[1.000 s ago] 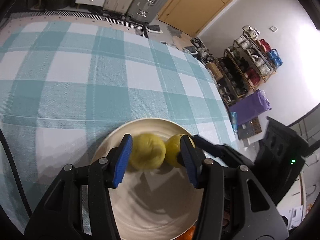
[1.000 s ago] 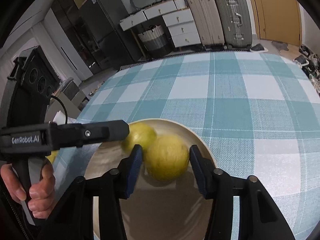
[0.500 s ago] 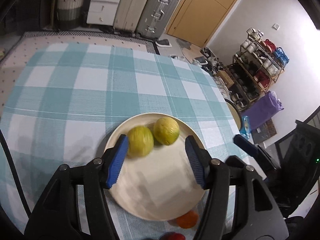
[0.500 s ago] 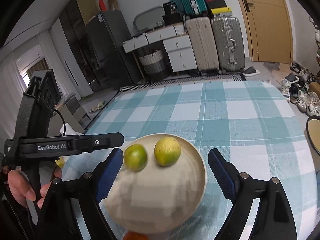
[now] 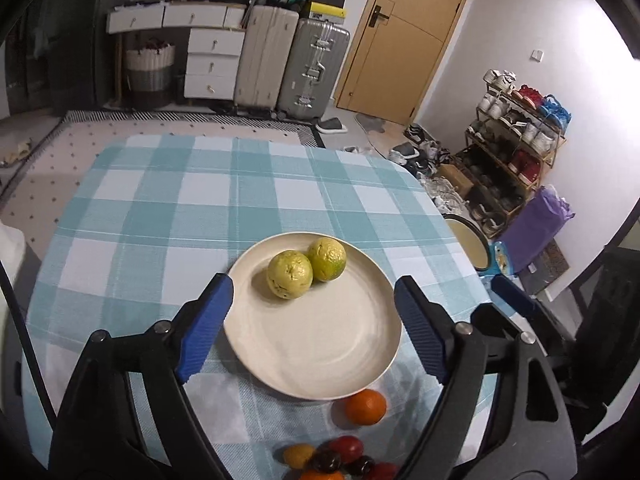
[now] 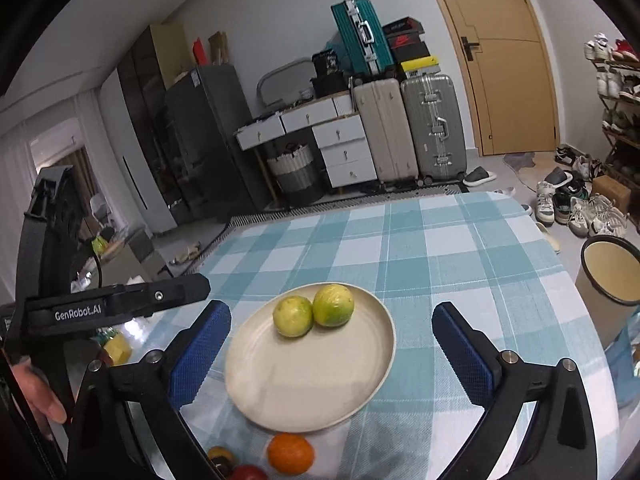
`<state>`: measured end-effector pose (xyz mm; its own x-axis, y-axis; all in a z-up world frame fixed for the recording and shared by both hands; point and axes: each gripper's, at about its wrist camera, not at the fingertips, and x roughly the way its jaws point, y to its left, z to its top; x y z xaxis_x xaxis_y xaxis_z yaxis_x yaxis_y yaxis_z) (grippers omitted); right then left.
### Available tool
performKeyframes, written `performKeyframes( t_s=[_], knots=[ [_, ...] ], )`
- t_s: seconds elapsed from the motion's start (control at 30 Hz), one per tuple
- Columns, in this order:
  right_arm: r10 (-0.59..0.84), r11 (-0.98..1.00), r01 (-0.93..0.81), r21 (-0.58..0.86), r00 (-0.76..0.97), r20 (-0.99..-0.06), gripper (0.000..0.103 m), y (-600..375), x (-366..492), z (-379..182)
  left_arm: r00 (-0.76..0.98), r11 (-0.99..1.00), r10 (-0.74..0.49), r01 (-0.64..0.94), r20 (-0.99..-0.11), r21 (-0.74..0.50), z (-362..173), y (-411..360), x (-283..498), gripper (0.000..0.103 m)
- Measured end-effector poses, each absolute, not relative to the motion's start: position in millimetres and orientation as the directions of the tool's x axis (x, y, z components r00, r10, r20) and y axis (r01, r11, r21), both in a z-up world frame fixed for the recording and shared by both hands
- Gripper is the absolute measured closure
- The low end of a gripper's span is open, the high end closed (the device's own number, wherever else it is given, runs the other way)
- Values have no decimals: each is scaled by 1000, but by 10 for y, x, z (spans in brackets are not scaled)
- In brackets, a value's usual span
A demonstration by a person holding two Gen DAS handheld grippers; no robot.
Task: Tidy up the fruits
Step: 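Move both grippers back toward the remaining fruits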
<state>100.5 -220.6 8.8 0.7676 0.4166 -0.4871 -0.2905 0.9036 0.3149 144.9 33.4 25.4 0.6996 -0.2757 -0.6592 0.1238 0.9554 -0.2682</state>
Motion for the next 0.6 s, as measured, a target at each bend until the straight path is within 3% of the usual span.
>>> performKeyframes(
  t_s=[0.2,0.27,0.4,0.6],
  knots=[
    [429,902,-342,262,776,-462,0,-2110,718,166,723,970,-224,102,-654,-219,302,326,1156,15],
    [439,897,-340,283,759,-480,0,-2111,680,161,726,973,-213,98,-654,-207,290,335,1053,14],
    [476,877,-346,333,722,-503,0,-2145,600,103,722,979,-186,77,-667,-189,206,369,879,2],
    [424,905,-308,292,700,-575,0,-2141,430,-48,681,978,-191,67,-707,-199,-25,446,675,1]
  ],
)
